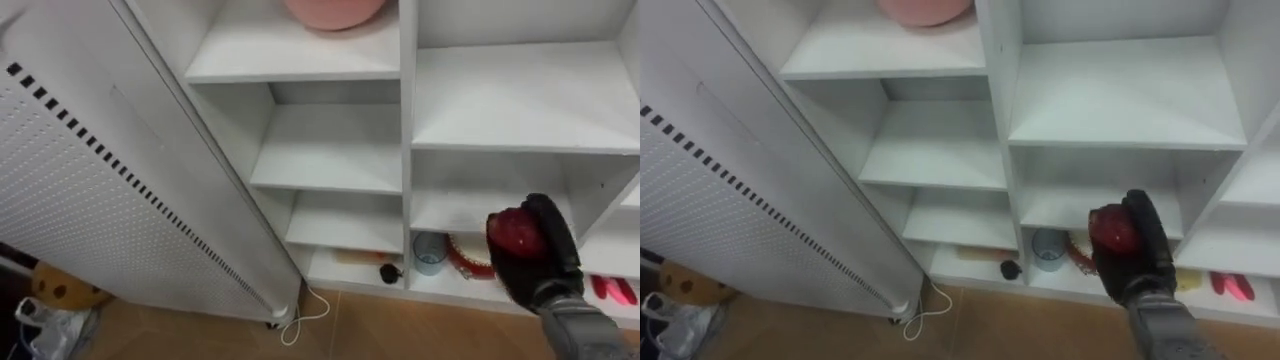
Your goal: Arrange fruit in the closet
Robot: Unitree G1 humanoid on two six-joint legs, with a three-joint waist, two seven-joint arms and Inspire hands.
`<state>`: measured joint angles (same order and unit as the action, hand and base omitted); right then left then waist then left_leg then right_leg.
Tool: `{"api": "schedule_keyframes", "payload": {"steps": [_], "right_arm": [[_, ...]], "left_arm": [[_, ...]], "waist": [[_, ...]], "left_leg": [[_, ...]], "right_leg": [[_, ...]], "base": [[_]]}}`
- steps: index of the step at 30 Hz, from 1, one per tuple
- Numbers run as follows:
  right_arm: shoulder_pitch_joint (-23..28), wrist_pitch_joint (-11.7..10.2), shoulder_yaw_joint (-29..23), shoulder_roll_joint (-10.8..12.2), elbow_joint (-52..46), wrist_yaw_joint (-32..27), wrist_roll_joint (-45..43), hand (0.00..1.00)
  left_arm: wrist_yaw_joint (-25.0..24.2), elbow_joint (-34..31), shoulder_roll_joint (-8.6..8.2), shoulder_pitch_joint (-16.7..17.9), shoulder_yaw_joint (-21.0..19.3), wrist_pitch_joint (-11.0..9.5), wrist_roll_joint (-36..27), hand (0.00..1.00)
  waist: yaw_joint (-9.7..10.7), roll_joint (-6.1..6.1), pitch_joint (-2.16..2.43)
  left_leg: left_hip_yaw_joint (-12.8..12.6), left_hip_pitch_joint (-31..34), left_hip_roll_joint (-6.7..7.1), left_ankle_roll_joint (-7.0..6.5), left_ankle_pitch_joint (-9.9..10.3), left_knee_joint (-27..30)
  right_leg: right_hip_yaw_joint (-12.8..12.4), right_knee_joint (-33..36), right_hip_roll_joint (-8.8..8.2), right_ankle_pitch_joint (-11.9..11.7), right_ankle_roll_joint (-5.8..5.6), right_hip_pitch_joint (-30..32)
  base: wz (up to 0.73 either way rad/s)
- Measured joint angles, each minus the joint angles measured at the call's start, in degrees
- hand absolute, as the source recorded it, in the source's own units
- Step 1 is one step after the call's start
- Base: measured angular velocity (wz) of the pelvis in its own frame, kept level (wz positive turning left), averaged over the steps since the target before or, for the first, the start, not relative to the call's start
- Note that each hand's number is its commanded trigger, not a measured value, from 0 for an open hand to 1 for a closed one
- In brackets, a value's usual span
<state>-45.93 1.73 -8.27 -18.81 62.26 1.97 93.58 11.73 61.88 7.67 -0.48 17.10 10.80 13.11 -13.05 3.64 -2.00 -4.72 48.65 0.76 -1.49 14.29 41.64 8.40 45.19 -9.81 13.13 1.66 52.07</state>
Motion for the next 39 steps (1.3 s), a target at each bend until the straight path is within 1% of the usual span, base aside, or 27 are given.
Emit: {"api": "schedule_keyframes", "payload": {"steps": [5,8,11,16,23,32,36,39], "right_arm": [[-0.4,0.02,-0.37,-0.15,0.0,0.01,0.04,0.0],[-0.41,-0.04,-0.37,-0.16,-0.02,0.01,0.04,0.0],[-0.36,-0.74,-0.38,-0.18,-0.02,0.0,0.22,0.0],[-0.33,-1.63,-0.4,-0.22,-0.02,-0.03,0.4,0.0],[-0.33,-1.64,-0.46,-0.28,-0.05,-0.23,0.43,0.0],[-0.33,-1.69,-0.73,-1.13,-0.14,-0.57,0.65,0.0],[-0.32,-1.65,-0.84,-1.14,-0.14,-0.56,0.62,0.0],[-0.24,-1.61,-0.83,-1.16,-0.14,-0.48,0.61,0.0]], "left_arm": [[-0.49,-0.34,0.48,0.06,0.0,-0.03,-0.05,0.0],[-1.11,-1.79,0.88,0.9,0.07,-0.34,-0.06,0.0],[-1.11,-2.01,1.14,1.59,0.09,-0.72,-0.08,0.0],[-1.11,-3.0,2.14,3.16,0.12,-1.07,-0.14,0.0],[-1.1,-4.48,2.2,4.09,0.11,-1.29,-0.1,0.0],[-1.08,-5.11,2.23,4.65,0.13,-1.4,-0.25,0.0],[-1.2,-5.1,2.31,4.83,0.12,-1.39,-2.37,0.0],[-1.96,-5.08,2.36,4.85,0.14,-1.39,-2.39,0.0]], "waist": [[0.01,0.0,0.0],[0.02,0.0,0.0],[0.23,0.0,0.0],[0.34,0.0,0.0],[0.33,-0.03,0.02],[0.36,-0.25,0.19],[0.33,-0.24,0.18],[0.35,-0.19,0.2]], "left_leg": [[-0.08,-0.02,0.03,-0.16,0.09,0.59],[-0.53,-0.15,-0.07,-0.31,0.21,0.87],[-0.73,-0.25,-0.07,-0.34,0.21,0.92],[-0.91,-0.35,-0.08,-0.45,0.28,0.93],[-1.27,-0.51,-0.07,-0.69,0.43,0.93],[-1.45,-0.69,-0.11,-0.77,0.48,0.92],[-1.44,-0.93,-0.1,-0.77,0.48,0.88],[-1.4,-1.49,-0.13,-0.82,0.52,0.75]], "right_leg": [[-0.1,0.5,-0.16,-0.07,-0.03,-0.06],[-0.53,0.77,-0.07,-0.05,-0.1,0.0],[-0.73,0.77,-0.06,-0.15,-0.2,0.0],[-0.9,0.76,-0.07,-0.19,-0.26,-0.01],[-1.25,0.78,-0.09,-0.31,-0.47,0.0],[-1.26,0.69,-0.11,-0.34,-0.53,-0.16],[-1.28,0.68,-0.13,-0.34,-0.54,-0.42],[-1.19,0.5,-0.12,-0.26,-0.62,-1.11]], "base": [[0.0],[-0.05],[-0.03],[0.0],[0.0],[0.0],[0.0],[0.0]]}}
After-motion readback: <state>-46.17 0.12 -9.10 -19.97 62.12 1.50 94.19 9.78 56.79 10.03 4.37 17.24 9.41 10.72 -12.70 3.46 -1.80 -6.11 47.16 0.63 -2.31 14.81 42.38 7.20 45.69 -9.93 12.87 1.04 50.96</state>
